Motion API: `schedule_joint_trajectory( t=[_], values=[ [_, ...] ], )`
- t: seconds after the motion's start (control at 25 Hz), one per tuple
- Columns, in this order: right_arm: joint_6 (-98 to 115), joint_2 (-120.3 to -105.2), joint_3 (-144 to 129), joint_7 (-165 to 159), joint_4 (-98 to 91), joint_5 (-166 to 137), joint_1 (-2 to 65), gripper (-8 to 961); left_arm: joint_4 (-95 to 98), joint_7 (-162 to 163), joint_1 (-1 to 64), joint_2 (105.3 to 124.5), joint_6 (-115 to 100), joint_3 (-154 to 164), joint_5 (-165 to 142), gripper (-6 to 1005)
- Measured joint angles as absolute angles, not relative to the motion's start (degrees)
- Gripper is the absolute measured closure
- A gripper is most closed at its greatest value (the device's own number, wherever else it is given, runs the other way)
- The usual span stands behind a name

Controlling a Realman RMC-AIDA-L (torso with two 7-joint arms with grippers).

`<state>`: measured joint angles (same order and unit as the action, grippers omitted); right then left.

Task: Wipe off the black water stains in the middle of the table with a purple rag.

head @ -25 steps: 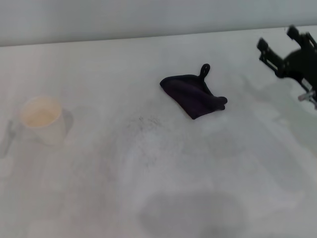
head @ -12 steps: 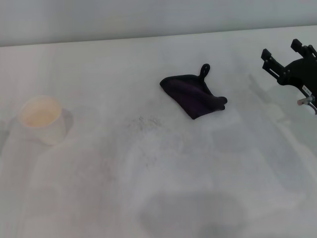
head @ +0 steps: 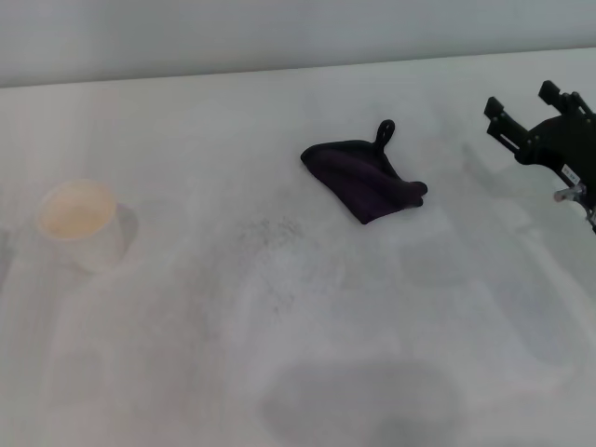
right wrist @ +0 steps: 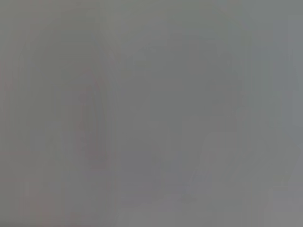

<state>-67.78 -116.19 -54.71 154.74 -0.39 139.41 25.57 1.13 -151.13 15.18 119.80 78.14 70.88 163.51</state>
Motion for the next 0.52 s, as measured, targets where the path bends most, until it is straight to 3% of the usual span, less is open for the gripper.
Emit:
schedule_joint_trajectory(
  t=[0.52],
  values=[
    [-68.00,-116.20,-54.69,153.62,1.31,139.30,26.01,76,0.70,-151.08,15.65,119.70,78.04,70.91,163.39,116]
  ],
)
